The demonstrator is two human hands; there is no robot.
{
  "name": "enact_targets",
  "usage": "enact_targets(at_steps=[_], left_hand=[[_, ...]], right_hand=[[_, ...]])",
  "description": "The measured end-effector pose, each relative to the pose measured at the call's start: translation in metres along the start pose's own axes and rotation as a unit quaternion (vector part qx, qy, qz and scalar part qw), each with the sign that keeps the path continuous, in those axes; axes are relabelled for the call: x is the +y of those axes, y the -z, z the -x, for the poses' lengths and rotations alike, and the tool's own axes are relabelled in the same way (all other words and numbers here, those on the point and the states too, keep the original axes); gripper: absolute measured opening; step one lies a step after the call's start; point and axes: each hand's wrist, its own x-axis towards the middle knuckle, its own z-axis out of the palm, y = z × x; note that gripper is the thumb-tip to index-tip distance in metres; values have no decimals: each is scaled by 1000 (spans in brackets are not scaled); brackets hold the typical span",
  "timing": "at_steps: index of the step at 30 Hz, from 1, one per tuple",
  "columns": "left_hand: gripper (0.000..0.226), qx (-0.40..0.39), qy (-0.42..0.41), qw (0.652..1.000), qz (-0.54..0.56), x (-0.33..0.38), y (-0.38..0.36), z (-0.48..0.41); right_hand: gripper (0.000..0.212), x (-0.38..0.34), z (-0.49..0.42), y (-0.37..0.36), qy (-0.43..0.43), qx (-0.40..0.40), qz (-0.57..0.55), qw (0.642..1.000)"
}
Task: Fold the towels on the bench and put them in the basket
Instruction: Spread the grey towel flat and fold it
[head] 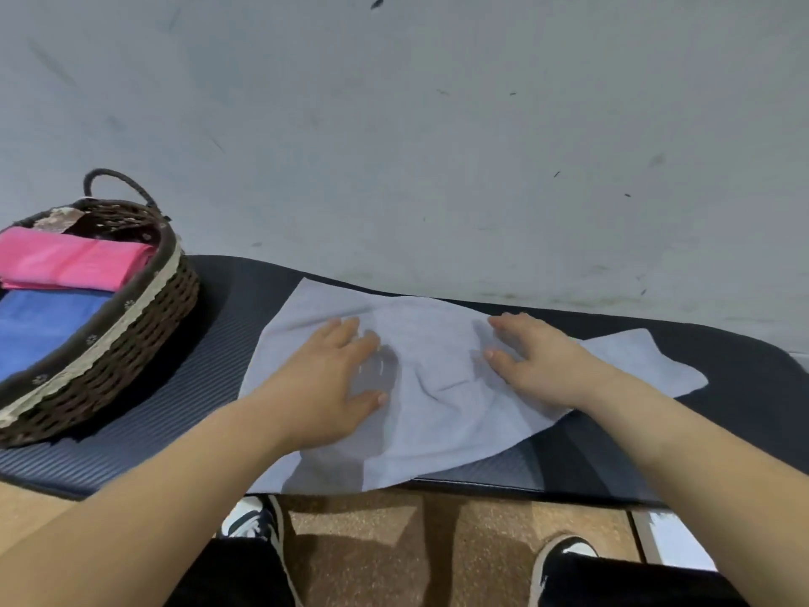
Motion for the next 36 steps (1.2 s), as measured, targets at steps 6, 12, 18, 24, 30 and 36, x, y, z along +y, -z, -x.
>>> enact_targets(at_steps=[6, 12, 18, 24, 30, 36], left_hand=[[38, 64, -127, 989, 29, 93, -27, -38], [31, 36, -195, 980, -21, 160, -71, -66], [18, 38, -170, 984, -45, 165, -80, -80], [8, 115, -207, 962, 134, 163, -57, -66], [7, -37, -227, 963, 143, 156, -56, -51], [7, 2, -217, 966, 137, 151, -64, -62]], right_hand=[[44, 77, 29, 35, -182, 88, -3, 979], [29, 137, 53, 41, -227, 134, 15, 964], [20, 171, 57, 37, -266, 165, -21, 950], [8, 146, 58, 54, -169, 309, -101, 930], [11, 120, 91, 80, -94, 251, -251, 930], [45, 146, 114, 78, -155, -46, -171, 972]])
